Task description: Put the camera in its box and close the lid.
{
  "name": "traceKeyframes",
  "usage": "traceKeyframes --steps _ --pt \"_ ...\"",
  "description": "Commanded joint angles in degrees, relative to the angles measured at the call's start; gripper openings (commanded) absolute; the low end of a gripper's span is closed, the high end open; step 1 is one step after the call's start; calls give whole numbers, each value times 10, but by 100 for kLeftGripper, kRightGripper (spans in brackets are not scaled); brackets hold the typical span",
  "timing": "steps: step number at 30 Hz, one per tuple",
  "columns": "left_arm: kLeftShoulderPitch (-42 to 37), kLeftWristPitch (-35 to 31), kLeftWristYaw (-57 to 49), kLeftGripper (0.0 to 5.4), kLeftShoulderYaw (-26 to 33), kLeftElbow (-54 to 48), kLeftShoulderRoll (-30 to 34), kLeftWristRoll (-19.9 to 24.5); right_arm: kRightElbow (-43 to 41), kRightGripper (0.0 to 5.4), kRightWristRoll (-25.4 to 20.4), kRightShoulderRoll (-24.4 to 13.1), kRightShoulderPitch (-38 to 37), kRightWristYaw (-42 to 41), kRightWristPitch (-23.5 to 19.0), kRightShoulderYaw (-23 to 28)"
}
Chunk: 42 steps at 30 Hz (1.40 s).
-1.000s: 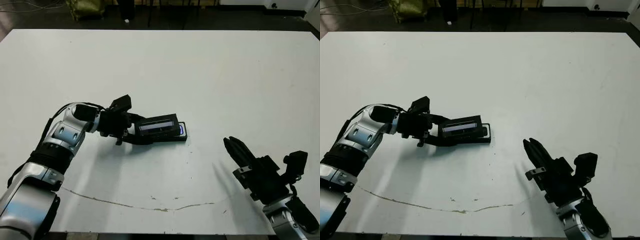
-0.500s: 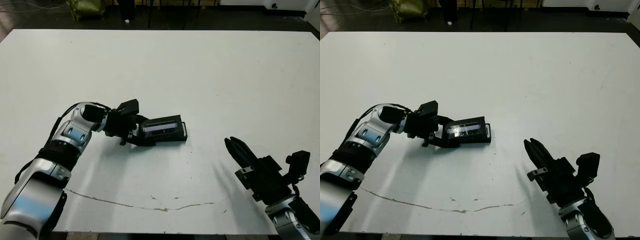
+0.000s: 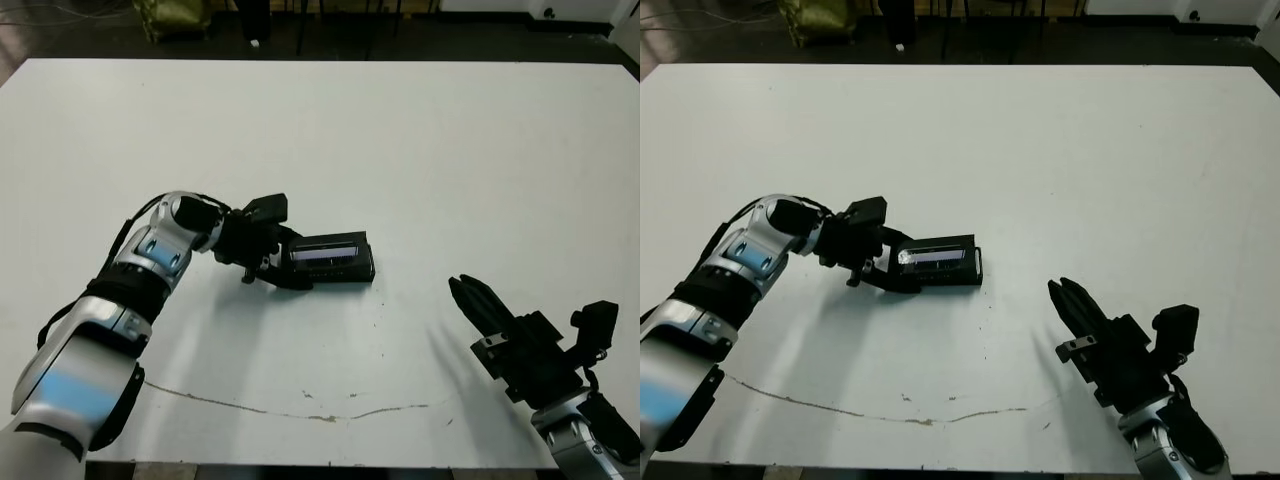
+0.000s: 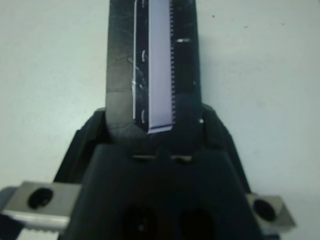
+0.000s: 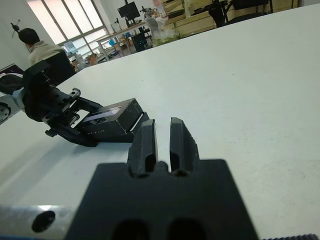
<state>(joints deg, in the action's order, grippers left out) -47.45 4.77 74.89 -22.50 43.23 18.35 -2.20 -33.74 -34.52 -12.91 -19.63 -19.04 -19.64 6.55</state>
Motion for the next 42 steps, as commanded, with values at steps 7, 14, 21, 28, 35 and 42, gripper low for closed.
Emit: traceKeyframes --steps 7,14,21,28,35,42 --pt "-33 -15 13 242 -18 34 -17 -33 13 0 20 -7 -7 1 -1 0" --pt "-41 -21 25 242 -10 81 -47 -22 4 0 20 -1 -11 3 5 -1" --pt "-30 -24 26 242 6 106 -64 -16 -18 0 -2 -2 -16 17 -19 1" --pt "-12 -58 41 242 3 73 -65 -11 -13 0 6 -3 -16 17 -16 -1" --pt "12 -78 48 242 -10 32 -57 -15 -18 0 3 1 -20 23 -13 -2" --pt "22 -88 36 242 -30 -18 -42 -29 -4 0 11 6 -19 11 4 -7"
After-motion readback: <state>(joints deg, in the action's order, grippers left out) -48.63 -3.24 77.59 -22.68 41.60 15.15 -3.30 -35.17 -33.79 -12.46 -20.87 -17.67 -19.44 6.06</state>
